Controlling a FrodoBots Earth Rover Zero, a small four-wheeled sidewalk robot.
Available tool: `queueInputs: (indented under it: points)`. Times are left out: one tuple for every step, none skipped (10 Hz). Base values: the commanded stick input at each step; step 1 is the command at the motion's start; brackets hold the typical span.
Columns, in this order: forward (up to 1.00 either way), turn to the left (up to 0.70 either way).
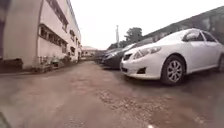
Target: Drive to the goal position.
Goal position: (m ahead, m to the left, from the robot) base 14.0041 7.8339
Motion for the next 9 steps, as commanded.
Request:
queueInputs:
  points:
    - [1.00,0.12]
    - [1.00,0.12]
    - [1.00,0.12]
    - [1.00,0.12]
    - [1.00,0.12]
    - [1.00,0.12]
    - [1.00,0.12]
    - [1.00,0.12]
    - [1.00,0.17]
